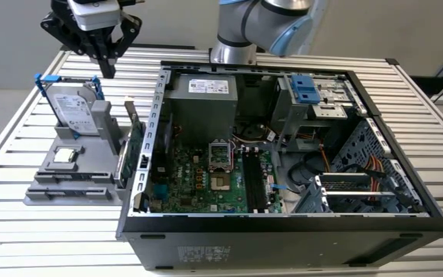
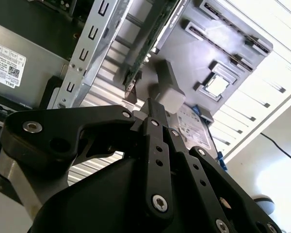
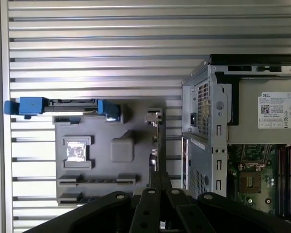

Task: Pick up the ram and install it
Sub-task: 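Reach for the ram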

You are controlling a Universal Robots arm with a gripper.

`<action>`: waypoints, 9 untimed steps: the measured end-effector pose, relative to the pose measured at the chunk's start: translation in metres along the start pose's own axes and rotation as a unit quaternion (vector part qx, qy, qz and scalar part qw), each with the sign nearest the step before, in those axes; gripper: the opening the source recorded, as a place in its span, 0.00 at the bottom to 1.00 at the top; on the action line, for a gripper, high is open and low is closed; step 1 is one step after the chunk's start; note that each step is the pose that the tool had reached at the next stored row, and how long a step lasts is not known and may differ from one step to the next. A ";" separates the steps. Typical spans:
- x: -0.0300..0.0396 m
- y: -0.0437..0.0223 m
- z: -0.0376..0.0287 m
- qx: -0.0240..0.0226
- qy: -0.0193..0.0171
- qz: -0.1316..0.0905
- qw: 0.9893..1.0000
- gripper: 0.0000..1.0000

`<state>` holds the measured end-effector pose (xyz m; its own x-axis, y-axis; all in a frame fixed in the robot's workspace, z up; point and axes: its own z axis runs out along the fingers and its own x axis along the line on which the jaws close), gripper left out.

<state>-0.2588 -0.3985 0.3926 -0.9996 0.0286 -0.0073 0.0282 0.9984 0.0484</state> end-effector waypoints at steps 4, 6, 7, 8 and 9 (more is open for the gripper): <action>0.0034 -0.0001 0.0000 0.000 0.000 0.000 1.000 0.00; 0.0052 -0.0001 0.0000 0.000 0.000 0.000 1.000 0.00; 0.0062 -0.0002 -0.0001 0.000 0.000 -0.001 1.000 0.00; 0.0073 -0.0002 -0.0001 0.000 0.000 -0.001 1.000 0.00; 0.0082 -0.0002 -0.0001 0.000 0.000 -0.001 1.000 0.00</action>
<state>-0.2669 -0.3985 0.3926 -0.9996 0.0265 -0.0068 0.0261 0.9985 0.0484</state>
